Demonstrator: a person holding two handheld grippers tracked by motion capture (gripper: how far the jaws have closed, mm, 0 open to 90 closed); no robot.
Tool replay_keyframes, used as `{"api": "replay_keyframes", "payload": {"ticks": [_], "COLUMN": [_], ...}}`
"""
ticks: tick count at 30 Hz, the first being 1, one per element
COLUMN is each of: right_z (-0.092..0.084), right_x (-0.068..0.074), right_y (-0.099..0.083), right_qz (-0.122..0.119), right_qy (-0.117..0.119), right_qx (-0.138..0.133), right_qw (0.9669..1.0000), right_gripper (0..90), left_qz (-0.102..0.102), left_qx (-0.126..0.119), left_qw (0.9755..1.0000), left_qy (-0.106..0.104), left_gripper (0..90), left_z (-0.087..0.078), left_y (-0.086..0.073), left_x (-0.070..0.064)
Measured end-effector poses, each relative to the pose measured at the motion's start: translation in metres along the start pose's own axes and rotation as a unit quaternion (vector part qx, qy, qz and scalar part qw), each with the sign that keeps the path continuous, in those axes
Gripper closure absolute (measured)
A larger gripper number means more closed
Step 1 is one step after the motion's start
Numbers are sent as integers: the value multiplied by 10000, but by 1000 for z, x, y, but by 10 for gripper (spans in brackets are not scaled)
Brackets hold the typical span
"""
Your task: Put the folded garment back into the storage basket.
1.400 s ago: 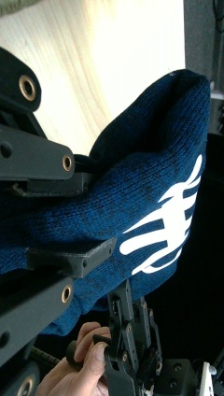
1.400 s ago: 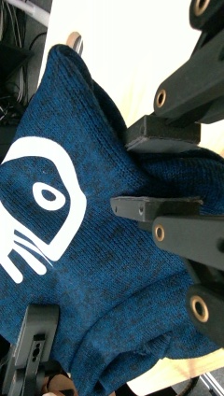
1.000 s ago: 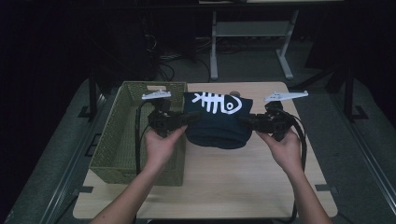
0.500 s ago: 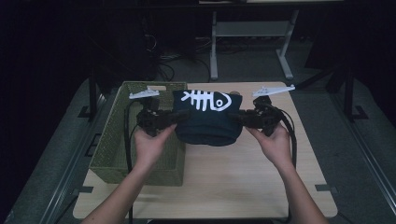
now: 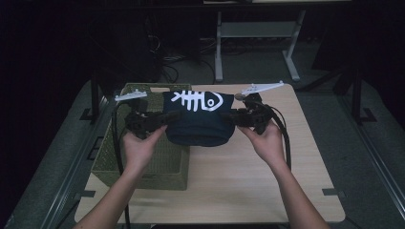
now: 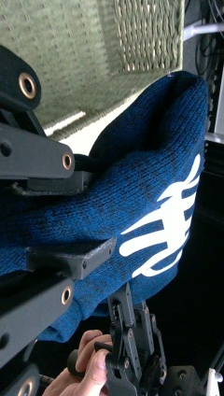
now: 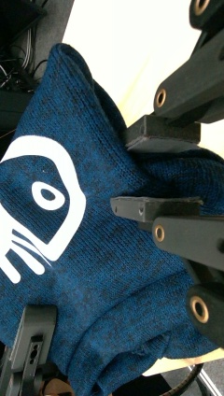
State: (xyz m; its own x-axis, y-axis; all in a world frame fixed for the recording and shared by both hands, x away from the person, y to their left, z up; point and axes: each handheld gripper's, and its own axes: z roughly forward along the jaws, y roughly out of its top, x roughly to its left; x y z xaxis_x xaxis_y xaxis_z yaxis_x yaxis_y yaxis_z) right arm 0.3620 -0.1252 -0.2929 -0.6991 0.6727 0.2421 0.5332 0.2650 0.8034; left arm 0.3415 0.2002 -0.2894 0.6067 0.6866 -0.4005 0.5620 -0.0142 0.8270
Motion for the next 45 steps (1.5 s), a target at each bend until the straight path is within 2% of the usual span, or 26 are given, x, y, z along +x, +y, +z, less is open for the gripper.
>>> {"api": "replay_keyframes", "payload": {"ticks": [22, 37, 45], "right_z": [34, 61, 78], "right_x": [19, 30, 38], "right_y": [23, 32, 35], "right_qz": [-164, -129, -107], "right_qy": [207, 410, 514], "right_qx": [116, 137, 144], "right_qw": [9996, 9990, 9985], "right_gripper": [698, 698, 698], "left_qz": [-159, -364, -511], "left_qx": [-129, -188, -211], "left_qw": [9995, 9984, 9974], "left_qy": [239, 391, 472], "left_gripper": [698, 698, 699], "left_z": [-31, -50, -61], "left_y": [-1, -7, -13], "left_x": [24, 44, 59]}}
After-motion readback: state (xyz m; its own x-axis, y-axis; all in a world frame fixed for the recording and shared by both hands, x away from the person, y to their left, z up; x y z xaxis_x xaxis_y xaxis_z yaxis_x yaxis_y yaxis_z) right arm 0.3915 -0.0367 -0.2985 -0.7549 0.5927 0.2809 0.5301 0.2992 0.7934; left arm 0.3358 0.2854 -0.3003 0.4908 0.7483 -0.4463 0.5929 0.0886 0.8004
